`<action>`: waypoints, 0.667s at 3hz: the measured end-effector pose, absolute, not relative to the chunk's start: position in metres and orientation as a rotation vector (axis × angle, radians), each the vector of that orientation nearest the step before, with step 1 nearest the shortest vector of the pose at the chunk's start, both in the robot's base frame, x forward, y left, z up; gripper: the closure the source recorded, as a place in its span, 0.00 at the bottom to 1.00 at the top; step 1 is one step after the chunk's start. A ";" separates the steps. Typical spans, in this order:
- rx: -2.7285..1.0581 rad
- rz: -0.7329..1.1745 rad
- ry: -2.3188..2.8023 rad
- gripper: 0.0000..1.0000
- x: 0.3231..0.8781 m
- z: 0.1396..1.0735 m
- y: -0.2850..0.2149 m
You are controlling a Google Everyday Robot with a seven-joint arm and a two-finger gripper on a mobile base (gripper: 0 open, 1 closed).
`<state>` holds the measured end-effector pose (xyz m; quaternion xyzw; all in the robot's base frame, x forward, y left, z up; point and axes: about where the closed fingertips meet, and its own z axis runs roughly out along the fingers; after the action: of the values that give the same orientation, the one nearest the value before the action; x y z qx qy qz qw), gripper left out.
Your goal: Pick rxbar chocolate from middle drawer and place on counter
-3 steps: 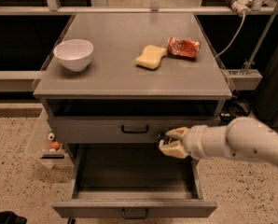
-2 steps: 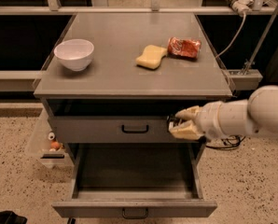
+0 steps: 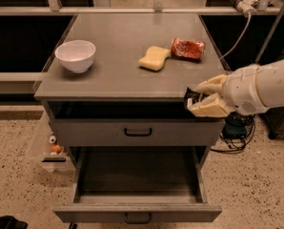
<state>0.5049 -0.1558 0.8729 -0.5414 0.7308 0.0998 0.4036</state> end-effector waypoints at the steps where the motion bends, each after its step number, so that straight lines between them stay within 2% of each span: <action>1: -1.373 0.250 1.841 1.00 0.504 0.877 -0.155; 2: -1.371 0.292 1.819 1.00 0.521 0.872 -0.152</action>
Offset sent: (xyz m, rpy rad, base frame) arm 0.0444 0.0040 -0.0097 0.0824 0.0065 0.0502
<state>0.5213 -0.1520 0.8720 -0.5446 0.7224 0.1158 0.4100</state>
